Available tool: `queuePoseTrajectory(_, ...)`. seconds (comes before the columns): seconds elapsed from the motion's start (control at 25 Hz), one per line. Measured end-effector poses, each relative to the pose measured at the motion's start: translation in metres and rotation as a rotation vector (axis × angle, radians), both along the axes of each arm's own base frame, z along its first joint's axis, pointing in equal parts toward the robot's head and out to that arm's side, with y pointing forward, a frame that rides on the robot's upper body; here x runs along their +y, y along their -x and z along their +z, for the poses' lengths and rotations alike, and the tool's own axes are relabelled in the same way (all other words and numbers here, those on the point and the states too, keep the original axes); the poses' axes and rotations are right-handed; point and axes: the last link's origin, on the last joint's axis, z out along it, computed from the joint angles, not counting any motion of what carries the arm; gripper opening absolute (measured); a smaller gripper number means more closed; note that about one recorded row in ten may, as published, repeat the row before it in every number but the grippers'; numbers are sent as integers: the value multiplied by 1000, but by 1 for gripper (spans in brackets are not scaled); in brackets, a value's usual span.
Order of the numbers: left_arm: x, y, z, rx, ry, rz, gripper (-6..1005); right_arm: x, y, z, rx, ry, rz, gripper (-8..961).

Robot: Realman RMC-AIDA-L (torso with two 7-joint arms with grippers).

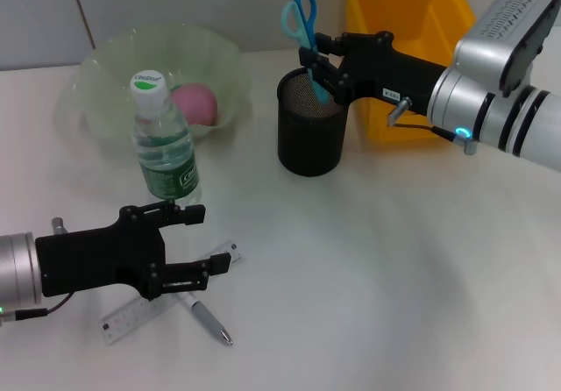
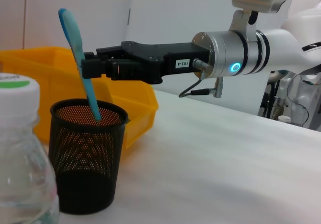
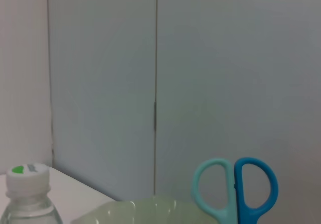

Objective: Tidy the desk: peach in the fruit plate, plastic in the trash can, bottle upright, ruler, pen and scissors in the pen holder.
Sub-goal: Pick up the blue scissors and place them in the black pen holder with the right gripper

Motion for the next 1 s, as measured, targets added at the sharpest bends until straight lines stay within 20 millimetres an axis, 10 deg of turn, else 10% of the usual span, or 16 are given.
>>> queuePoseTrajectory(0.68,0,1,3,6,-13,0,824,1,0,0,1,0,-6,422)
queuePoseTrajectory(1.0,1,2,4,8,-14,-1,823,-4,0,5,78,38,-26,715)
